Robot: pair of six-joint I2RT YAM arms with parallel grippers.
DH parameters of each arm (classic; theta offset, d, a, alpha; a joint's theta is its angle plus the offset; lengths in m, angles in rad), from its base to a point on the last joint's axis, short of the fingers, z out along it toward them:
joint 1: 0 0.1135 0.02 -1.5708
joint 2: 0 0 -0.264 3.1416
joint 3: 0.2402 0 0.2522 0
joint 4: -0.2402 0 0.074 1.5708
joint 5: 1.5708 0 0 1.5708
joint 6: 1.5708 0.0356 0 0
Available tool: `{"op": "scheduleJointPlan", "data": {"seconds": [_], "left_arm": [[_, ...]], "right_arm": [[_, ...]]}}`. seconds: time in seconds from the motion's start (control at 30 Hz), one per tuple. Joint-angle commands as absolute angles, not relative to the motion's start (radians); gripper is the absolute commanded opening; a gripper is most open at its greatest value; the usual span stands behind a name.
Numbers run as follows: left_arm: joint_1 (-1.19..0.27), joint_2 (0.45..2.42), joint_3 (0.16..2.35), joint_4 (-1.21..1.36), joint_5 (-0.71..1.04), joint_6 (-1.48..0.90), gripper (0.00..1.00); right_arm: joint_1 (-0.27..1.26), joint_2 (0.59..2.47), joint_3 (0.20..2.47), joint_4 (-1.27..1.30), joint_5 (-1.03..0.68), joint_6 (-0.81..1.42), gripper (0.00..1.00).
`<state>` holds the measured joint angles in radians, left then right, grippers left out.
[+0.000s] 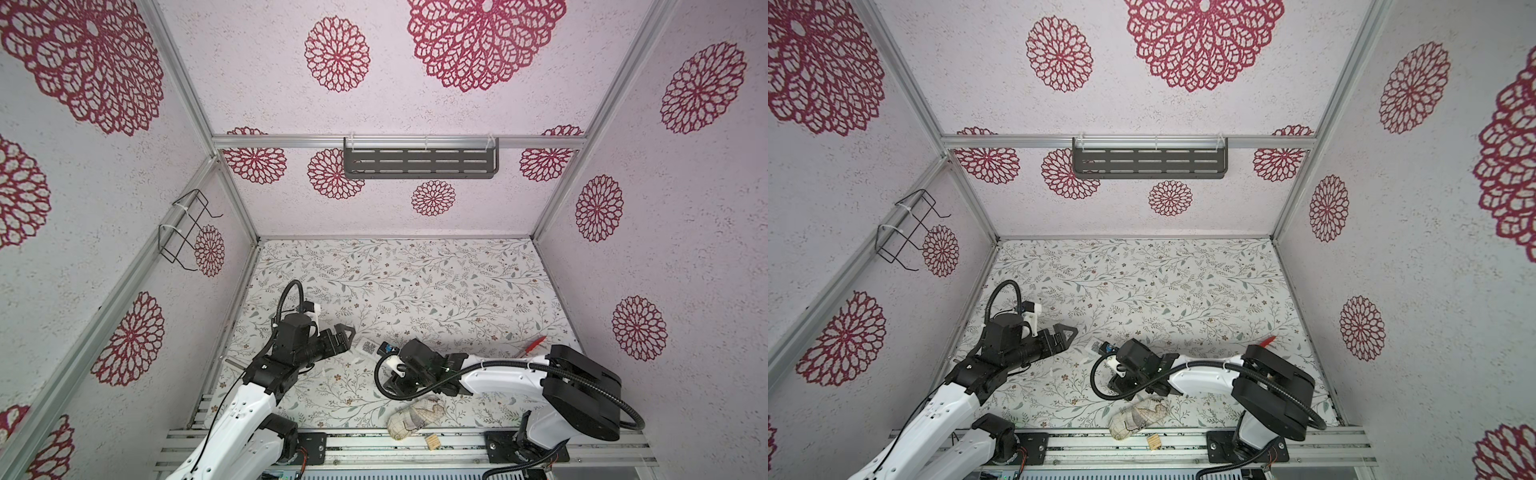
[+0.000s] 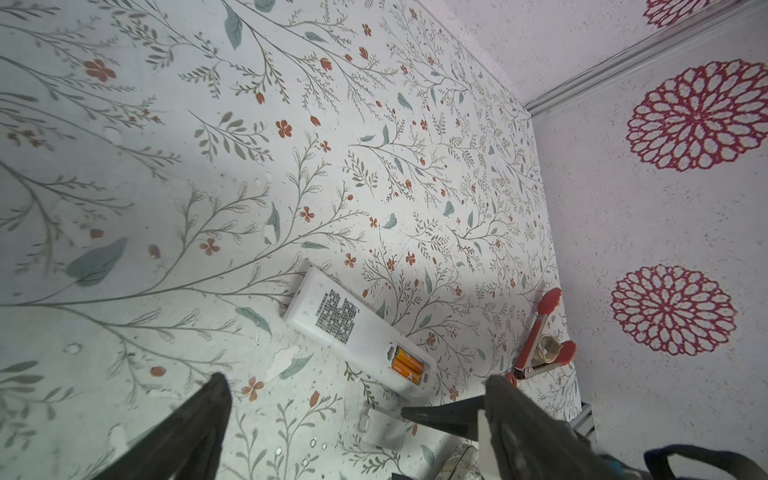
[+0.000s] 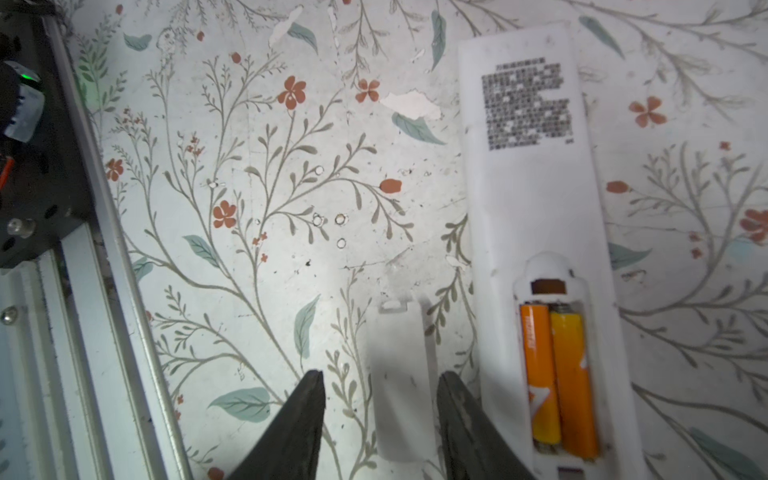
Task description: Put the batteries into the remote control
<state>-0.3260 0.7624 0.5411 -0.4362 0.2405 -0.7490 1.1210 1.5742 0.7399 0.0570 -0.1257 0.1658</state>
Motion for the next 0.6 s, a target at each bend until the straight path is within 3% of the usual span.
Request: {"op": "scheduleJointPlan", "data": {"seconds": [0.0,0.4,0.57], "left_arm": [[-0.309,0.716,0.566,-0.506,0.201,-0.750,0.97],[-0.301,0.715,0.561,-0.491,0.213,-0.744,0.98],[-0.296,0.714,0.560,-0.486,0.216,-0.743,0.98]], "right_arm": [[1.125,1.597,0.775,0.009,-0.092,0.132,0.48],[1.141,1.651,0.804,-0.008,-0.047,0.127,0.48],[1.158,1.676,0.822,-0.032,-0.020,0.121,0.42]]}}
